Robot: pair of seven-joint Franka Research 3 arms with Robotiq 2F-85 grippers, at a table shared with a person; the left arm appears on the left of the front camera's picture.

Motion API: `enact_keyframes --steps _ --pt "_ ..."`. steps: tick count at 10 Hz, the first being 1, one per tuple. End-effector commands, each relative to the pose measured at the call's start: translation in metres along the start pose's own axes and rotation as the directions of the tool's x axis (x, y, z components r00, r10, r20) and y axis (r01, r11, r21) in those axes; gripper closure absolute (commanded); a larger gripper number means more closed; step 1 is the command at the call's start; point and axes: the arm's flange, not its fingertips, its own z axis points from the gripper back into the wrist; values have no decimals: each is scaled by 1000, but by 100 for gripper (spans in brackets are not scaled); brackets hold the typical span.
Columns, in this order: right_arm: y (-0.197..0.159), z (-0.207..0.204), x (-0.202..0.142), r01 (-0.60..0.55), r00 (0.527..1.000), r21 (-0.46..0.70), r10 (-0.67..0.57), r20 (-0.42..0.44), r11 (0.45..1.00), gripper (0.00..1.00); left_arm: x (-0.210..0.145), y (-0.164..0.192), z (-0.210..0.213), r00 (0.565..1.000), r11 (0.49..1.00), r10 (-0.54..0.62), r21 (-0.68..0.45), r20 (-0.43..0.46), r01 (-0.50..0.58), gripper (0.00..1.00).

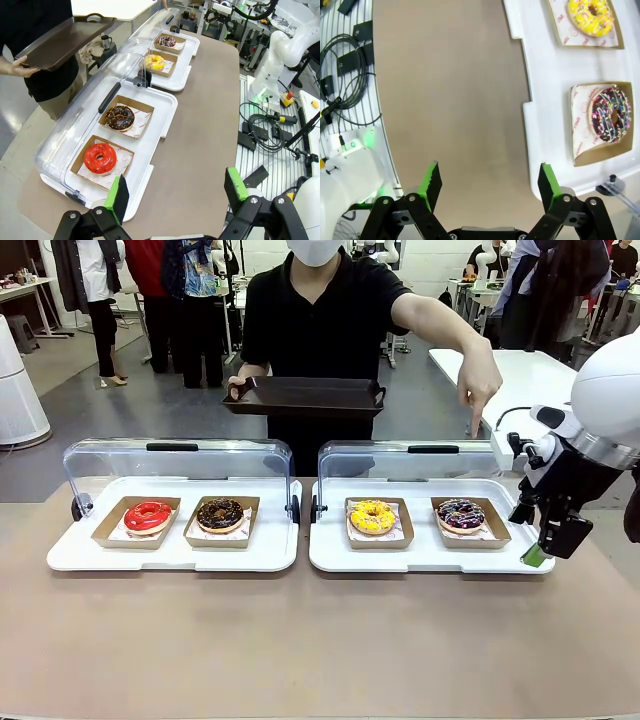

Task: Provide the desired donut to the person.
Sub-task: Pick up and lift the Paper togo box containing the Donut pointed at by the person.

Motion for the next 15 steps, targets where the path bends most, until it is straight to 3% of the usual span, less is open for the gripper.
enact_keyframes --steps 1,2,5,9,15 --pt "2 -3 -2 1 1000 -16 -2 -21 1000 0 1 -1 0 1000 1000 -2 -2 5 2 0" --pt "0 0 0 0 1000 0 0 0 1000 0 1 -1 0 1000 1000 -2 -2 5 2 0" --pt "-40 -29 35 20 993 -16 -21 -114 1000 0 1 -1 0 1000 1000 -2 -2 5 2 0" --pt "-75 -65 48 -19 992 -33 15 -124 999 0 1 -1 0 1000 1000 -2 -2 5 2 0" --pt "-72 -66 45 -8 994 -10 7 -111 1000 0 1 -1 0 1000 1000 -2 -2 5 2 0"
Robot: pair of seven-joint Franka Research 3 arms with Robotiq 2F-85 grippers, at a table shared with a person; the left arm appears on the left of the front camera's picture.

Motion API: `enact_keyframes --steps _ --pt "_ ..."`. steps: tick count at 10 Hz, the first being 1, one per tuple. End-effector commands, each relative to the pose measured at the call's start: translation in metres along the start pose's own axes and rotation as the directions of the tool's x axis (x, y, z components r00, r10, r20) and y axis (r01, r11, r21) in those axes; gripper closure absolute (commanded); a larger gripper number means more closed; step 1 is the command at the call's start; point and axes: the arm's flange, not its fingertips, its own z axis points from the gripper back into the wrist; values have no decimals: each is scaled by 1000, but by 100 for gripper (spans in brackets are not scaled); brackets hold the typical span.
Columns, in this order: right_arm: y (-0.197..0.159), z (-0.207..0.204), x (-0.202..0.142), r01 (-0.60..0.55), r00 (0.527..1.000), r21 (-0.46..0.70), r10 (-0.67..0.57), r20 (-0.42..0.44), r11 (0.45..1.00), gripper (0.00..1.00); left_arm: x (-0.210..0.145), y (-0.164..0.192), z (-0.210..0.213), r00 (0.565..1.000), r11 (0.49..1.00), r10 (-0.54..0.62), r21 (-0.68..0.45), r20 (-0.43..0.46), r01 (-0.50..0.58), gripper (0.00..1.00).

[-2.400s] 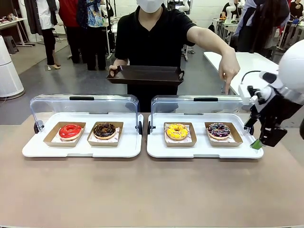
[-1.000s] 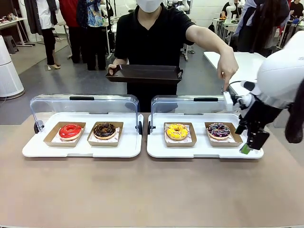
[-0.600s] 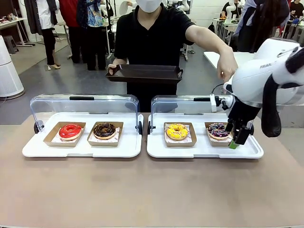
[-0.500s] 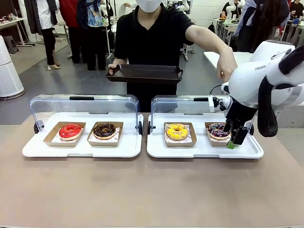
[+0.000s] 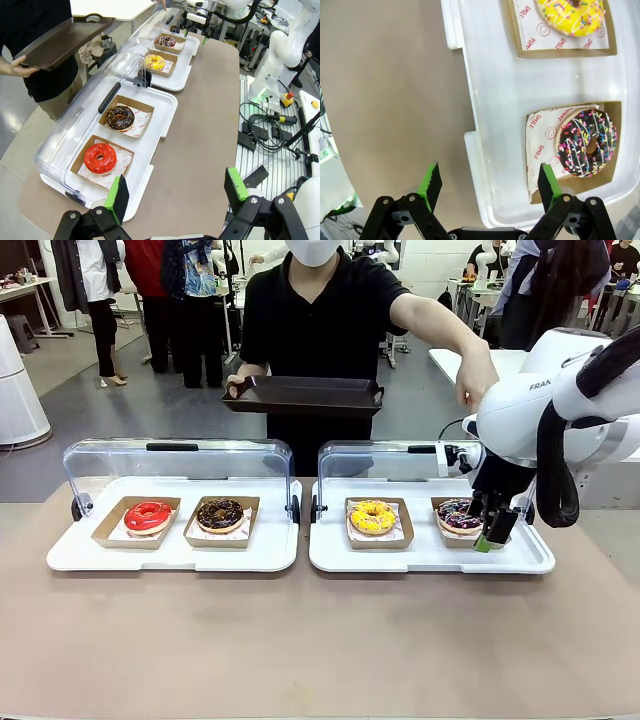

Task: Provide the desired donut to the person.
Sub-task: Pick up and lift the Paper togo box containing the Donut pointed at by the person.

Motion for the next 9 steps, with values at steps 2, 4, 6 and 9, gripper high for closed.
enact_keyframes --steps 2,4,6,9 --pt "0 0 0 0 1000 0 0 0 1000 0 1 -1 0 1000 1000 -2 -2 5 2 0" --pt "-10 -12 10 -30 999 -16 30 -14 999 0 1 -1 0 1000 1000 -2 -2 5 2 0" --pt "-19 -23 13 -32 999 2 32 -25 999 0 1 -1 0 1000 1000 -2 -2 5 2 0" --pt "-34 -39 15 -40 998 3 40 -46 999 0 1 -1 0 1000 1000 -2 -2 5 2 0"
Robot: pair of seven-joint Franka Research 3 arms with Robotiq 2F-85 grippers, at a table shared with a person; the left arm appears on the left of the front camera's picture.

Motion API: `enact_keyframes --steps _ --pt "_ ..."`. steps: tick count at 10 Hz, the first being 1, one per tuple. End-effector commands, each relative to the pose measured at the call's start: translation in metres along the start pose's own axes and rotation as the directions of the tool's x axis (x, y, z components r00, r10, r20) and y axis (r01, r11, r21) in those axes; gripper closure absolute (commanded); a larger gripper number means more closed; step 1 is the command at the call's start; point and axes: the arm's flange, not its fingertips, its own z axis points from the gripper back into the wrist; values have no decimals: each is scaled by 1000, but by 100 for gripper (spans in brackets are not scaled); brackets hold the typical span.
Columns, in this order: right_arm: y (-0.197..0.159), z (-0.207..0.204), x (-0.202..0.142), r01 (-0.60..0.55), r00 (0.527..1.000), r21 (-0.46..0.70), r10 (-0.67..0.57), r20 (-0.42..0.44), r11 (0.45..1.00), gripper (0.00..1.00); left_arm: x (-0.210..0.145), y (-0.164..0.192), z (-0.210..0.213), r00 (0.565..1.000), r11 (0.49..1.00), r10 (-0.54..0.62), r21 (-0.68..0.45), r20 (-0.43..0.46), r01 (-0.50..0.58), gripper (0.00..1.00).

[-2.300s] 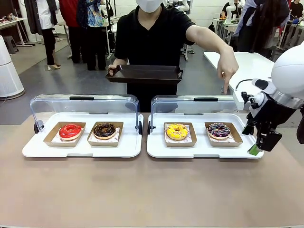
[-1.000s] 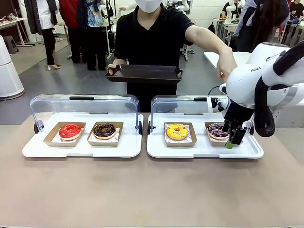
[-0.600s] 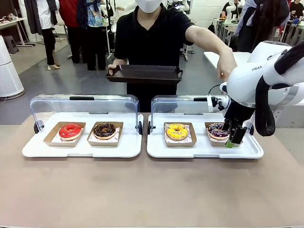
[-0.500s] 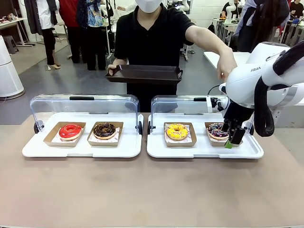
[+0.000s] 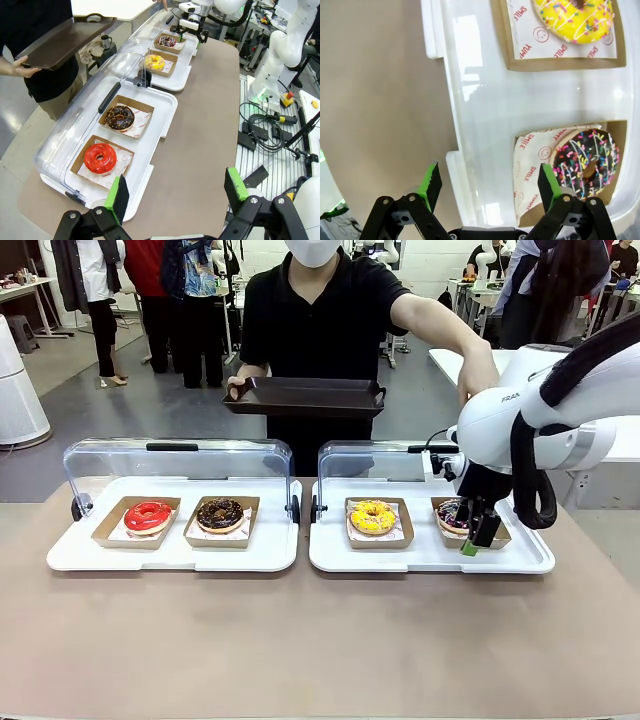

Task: Provide the desired donut to the person.
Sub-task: Pick up and lift the Paper togo box containing the Donut pointed at by the person.

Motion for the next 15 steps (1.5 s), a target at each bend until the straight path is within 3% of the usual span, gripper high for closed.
enact_keyframes --steps 1,11,12,13,14,15 --pt "-17 -11 0 -43 999 -17 42 -25 999 0 1 -1 0 1000 1000 -2 -2 5 2 0" --pt "-24 -32 -1 -132 991 15 131 39 991 2 1 -1 0 1000 1000 -2 -2 5 2 0" --pt "-23 -32 -1 -133 990 12 133 42 991 39 1 -1 0 1000 1000 -2 -2 5 2 0" --pt "-23 -32 -1 -138 989 17 137 48 990 61 1 -1 0 1000 1000 -2 -2 5 2 0" --pt "-23 -32 -1 -137 990 17 137 45 990 98 1 -1 0 1000 1000 -2 -2 5 2 0" --pt "-24 -32 -2 -136 990 18 135 46 991 100 1 -1 0 1000 1000 -2 -2 5 2 0"
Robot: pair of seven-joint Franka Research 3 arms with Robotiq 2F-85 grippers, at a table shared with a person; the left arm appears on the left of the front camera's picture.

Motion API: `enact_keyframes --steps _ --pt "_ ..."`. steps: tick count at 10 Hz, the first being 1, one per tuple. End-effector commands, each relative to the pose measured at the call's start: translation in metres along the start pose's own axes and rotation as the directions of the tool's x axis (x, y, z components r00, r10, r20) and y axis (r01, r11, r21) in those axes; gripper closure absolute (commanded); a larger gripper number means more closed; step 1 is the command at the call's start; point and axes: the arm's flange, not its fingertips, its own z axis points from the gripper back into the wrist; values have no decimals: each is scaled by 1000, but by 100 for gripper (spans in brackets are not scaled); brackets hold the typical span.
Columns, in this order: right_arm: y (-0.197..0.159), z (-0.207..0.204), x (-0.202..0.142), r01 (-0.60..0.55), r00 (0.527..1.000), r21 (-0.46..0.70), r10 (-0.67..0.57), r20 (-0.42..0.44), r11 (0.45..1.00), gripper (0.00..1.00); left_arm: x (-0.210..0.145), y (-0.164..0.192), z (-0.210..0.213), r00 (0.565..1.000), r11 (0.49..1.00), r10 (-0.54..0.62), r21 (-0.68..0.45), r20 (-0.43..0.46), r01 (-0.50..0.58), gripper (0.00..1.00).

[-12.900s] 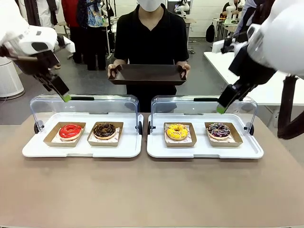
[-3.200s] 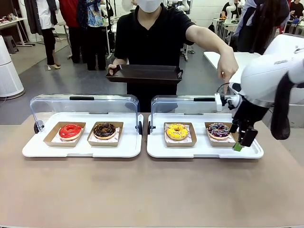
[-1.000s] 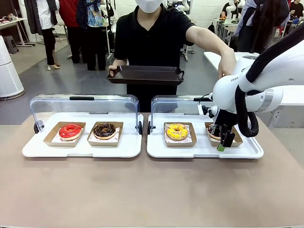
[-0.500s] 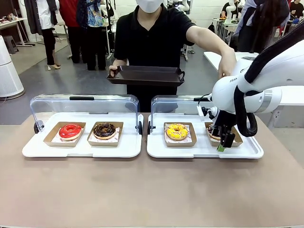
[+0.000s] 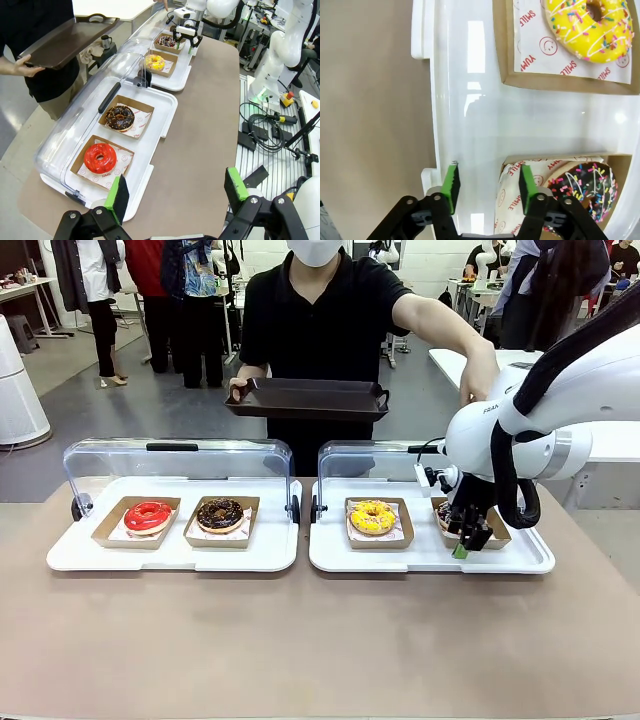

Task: Provide the desired donut to the person.
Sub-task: Pick up and lift the Paper togo box containing the Donut pointed at by the person.

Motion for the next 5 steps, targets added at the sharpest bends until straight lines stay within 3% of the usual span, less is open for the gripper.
enact_keyframes --steps 1,5 --pt "-6 -3 -1 -11 999 -3 11 34 1000 100 1 -1 0 1000 1000 -2 -2 5 2 0" --pt "-6 -3 -3 -16 999 1 16 51 1000 100 1 -1 0 1000 1000 -2 -2 5 2 0"
